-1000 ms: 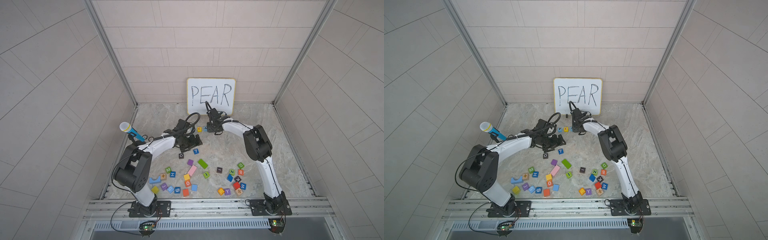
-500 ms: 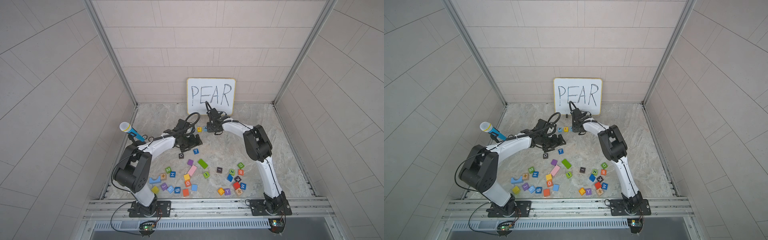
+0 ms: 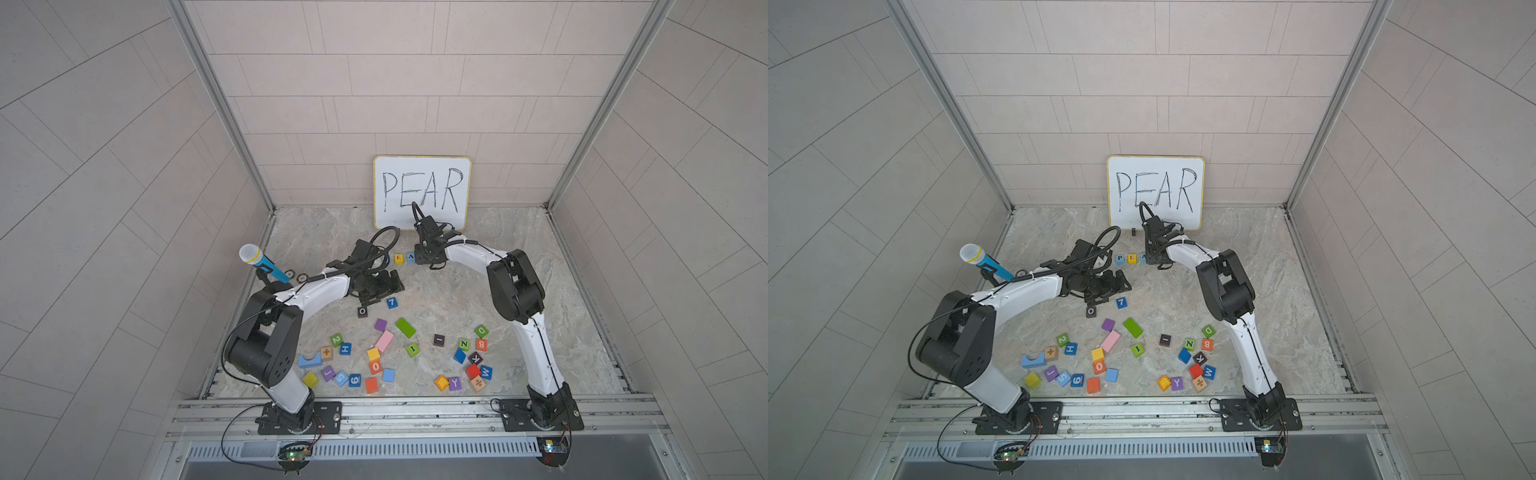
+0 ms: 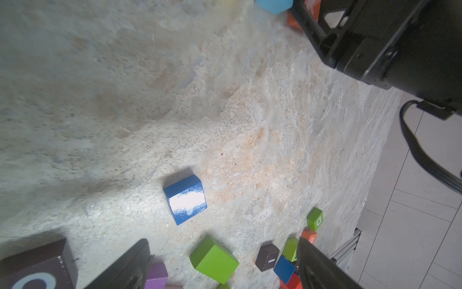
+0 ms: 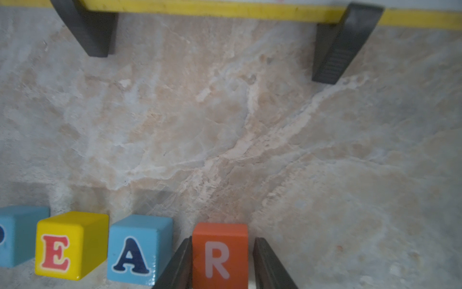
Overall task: Spell the uppercase word “pear” with letter blocks
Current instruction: Place the letter block at the center of the board.
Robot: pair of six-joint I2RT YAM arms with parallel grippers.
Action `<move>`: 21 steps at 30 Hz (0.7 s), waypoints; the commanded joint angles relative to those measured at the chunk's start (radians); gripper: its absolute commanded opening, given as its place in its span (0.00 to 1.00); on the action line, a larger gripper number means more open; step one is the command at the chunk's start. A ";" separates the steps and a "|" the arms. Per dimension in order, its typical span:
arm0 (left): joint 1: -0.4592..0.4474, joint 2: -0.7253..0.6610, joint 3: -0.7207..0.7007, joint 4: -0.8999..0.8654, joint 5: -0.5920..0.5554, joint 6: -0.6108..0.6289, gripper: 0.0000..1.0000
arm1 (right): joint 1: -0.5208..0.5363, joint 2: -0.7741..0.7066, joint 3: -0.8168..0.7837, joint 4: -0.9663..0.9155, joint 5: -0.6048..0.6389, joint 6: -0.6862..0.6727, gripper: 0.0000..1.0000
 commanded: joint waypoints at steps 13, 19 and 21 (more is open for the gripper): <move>0.008 -0.045 -0.024 0.011 0.007 0.009 0.95 | -0.008 -0.055 0.036 -0.045 0.009 0.028 0.44; 0.010 -0.056 -0.030 0.011 0.004 0.011 0.95 | -0.011 -0.069 0.030 -0.046 -0.012 0.039 0.44; 0.010 -0.057 -0.031 0.009 0.003 0.012 0.95 | -0.013 -0.072 0.028 -0.045 -0.021 0.044 0.44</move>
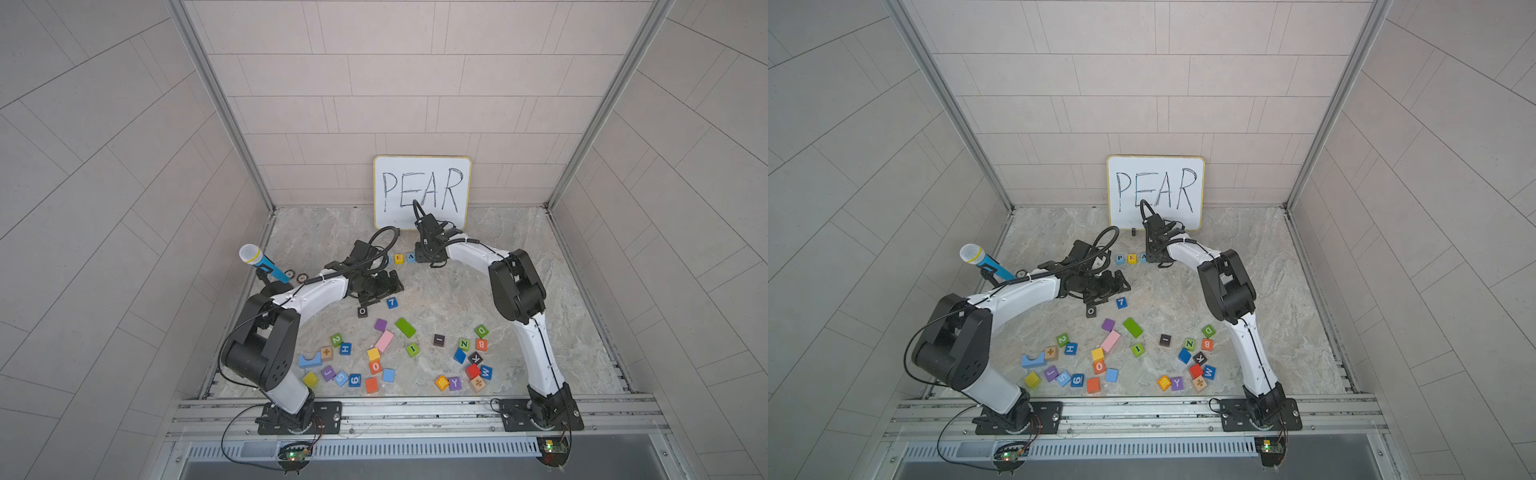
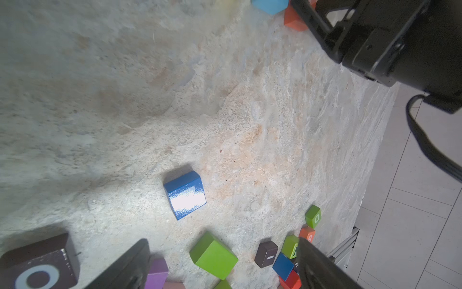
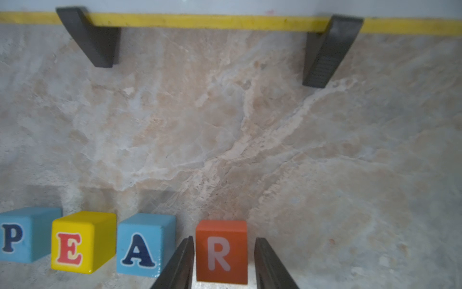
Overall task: Spell the uppercase word “pear” with letter blocks
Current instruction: Place the letter block at the center of the board.
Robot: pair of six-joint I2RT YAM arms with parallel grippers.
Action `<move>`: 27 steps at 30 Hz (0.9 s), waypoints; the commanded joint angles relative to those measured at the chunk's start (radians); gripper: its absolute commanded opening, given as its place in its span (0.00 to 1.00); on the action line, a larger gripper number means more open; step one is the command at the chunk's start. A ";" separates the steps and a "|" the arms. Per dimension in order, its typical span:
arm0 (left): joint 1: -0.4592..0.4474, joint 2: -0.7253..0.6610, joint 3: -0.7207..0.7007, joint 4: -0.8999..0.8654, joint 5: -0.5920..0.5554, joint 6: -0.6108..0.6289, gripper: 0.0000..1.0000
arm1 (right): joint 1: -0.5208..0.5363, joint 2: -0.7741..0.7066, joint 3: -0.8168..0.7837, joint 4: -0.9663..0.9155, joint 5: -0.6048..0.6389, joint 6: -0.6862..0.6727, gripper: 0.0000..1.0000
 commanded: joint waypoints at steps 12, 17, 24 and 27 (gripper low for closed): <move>0.008 -0.040 -0.021 0.006 0.000 0.013 0.95 | -0.015 -0.079 0.000 -0.020 -0.047 0.038 0.44; 0.010 -0.039 -0.021 0.006 0.000 0.012 0.95 | -0.022 -0.096 -0.014 -0.016 -0.063 0.037 0.44; 0.009 -0.037 -0.022 0.006 0.000 0.013 0.95 | -0.042 -0.101 -0.060 0.016 -0.097 0.044 0.46; 0.011 -0.037 -0.023 0.006 0.000 0.012 0.95 | -0.049 -0.099 -0.081 0.032 -0.111 0.050 0.46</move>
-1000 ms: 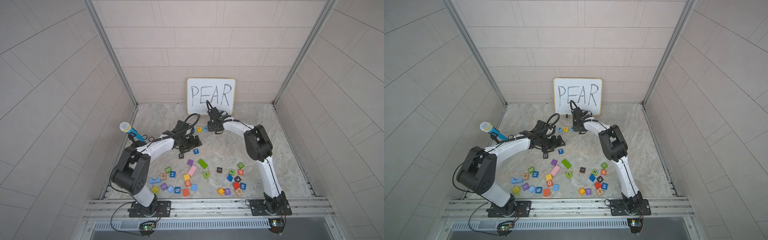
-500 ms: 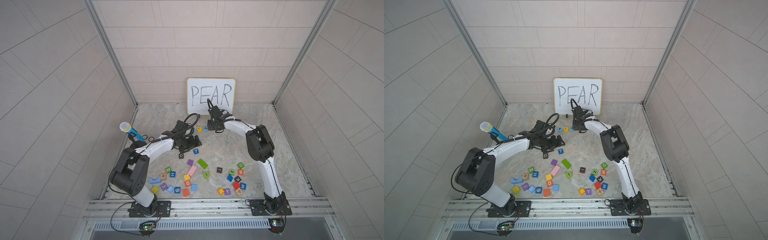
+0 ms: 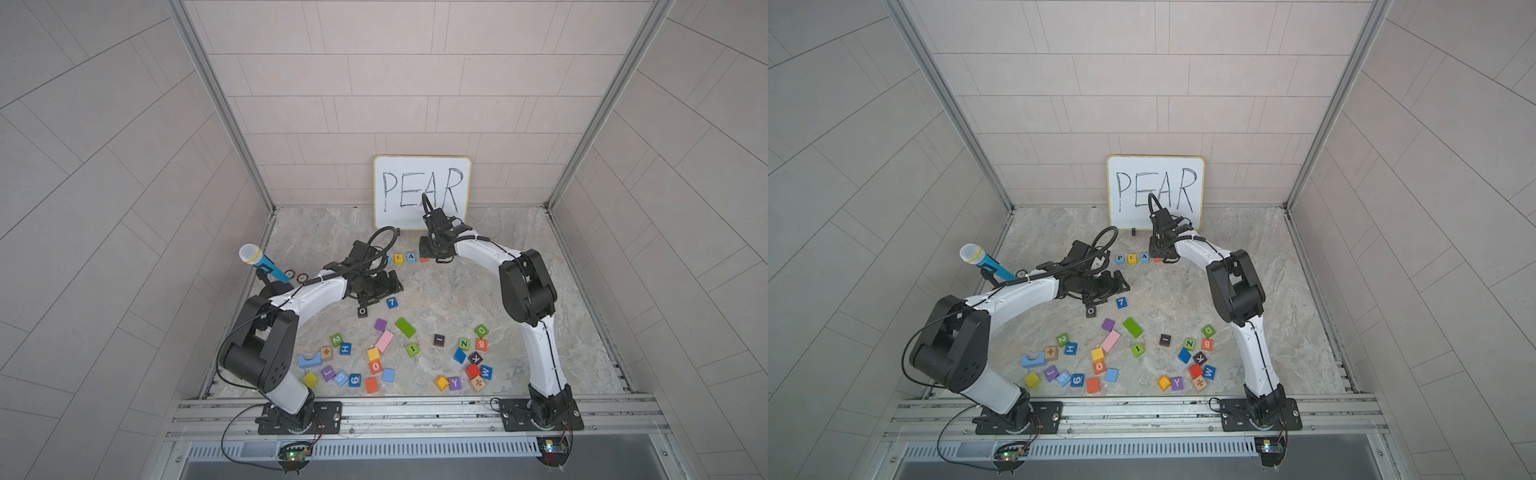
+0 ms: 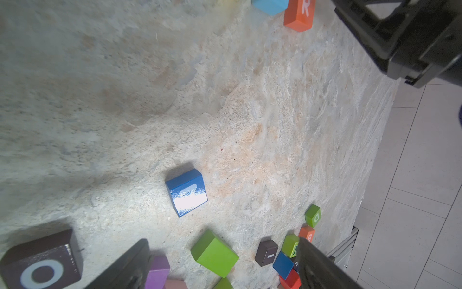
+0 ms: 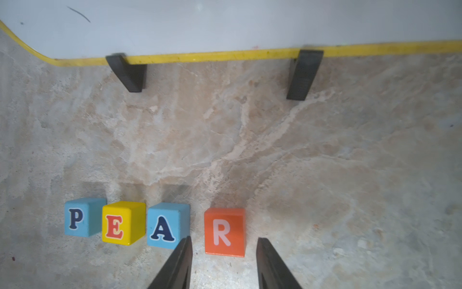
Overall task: Spell the uppercase word “pear” with letter blocks
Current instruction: Place the letter block at the center of the board, then adjust the letter block at the center of the board.
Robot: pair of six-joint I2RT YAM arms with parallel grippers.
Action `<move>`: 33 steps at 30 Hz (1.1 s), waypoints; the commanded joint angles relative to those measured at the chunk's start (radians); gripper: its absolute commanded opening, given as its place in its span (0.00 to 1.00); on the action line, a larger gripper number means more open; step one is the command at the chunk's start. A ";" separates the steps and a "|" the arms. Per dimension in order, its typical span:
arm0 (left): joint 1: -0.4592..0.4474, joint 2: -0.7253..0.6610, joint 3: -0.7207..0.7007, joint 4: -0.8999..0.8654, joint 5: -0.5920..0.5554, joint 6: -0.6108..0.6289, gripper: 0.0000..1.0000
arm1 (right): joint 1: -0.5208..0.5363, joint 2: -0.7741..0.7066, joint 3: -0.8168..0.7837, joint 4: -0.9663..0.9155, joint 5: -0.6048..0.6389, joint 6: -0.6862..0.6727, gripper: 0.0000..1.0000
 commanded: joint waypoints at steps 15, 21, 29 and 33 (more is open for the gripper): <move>0.004 -0.023 -0.011 0.008 0.000 0.012 0.95 | -0.022 -0.019 -0.059 0.053 -0.066 0.049 0.45; 0.004 -0.024 -0.012 0.007 -0.003 0.011 0.95 | -0.022 -0.018 -0.062 0.063 -0.077 0.058 0.44; 0.004 -0.027 -0.011 0.007 0.000 0.013 0.95 | -0.021 -0.014 -0.065 0.068 -0.082 0.064 0.43; 0.005 -0.025 -0.011 0.009 -0.001 0.014 0.95 | -0.022 -0.013 -0.067 0.071 -0.087 0.068 0.43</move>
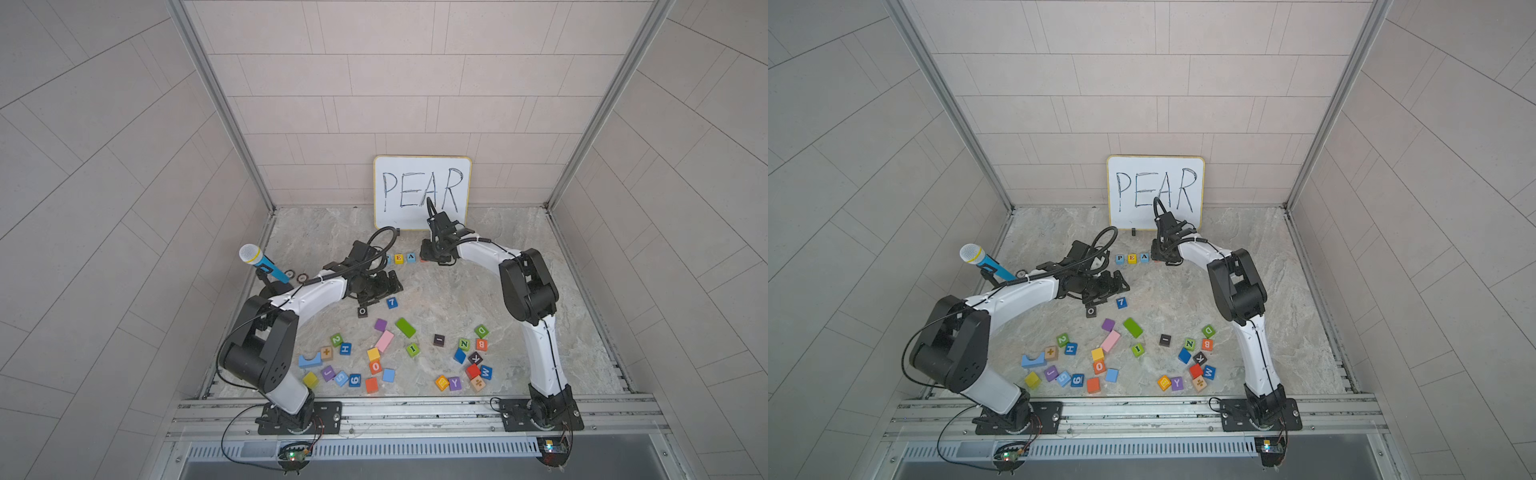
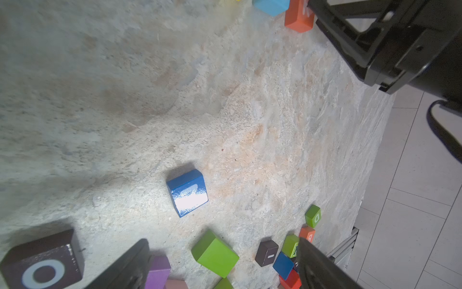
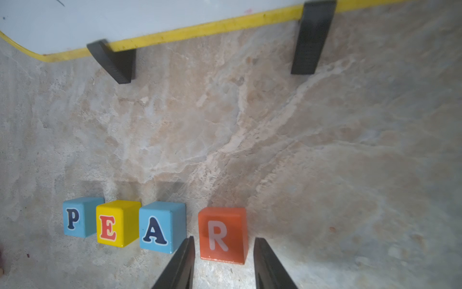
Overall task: Spell the uppercase word “pear” with letter blocks
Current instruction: Adjust the letter block at the center of the board.
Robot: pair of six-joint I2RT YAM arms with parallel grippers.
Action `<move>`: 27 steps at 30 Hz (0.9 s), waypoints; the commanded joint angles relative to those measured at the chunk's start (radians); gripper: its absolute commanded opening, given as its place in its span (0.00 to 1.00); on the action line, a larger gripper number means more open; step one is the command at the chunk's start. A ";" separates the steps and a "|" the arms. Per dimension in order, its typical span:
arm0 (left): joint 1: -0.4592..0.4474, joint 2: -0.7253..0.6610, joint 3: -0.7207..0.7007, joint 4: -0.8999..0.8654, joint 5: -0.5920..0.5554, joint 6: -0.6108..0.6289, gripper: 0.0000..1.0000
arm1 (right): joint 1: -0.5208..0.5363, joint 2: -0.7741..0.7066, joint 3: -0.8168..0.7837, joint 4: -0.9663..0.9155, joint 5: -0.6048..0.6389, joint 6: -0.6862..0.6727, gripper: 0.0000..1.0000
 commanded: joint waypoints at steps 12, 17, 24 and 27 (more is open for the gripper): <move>0.004 -0.025 -0.010 0.009 0.000 0.014 0.95 | -0.003 -0.016 -0.023 0.011 -0.017 0.031 0.43; 0.004 -0.026 -0.011 0.009 0.001 0.014 0.95 | -0.004 -0.021 -0.025 0.012 -0.018 0.032 0.43; 0.004 -0.029 -0.013 0.009 0.000 0.014 0.95 | -0.004 -0.033 -0.027 0.013 -0.017 0.033 0.43; 0.003 -0.028 -0.013 0.009 -0.001 0.014 0.95 | -0.004 -0.036 -0.028 0.012 -0.018 0.034 0.43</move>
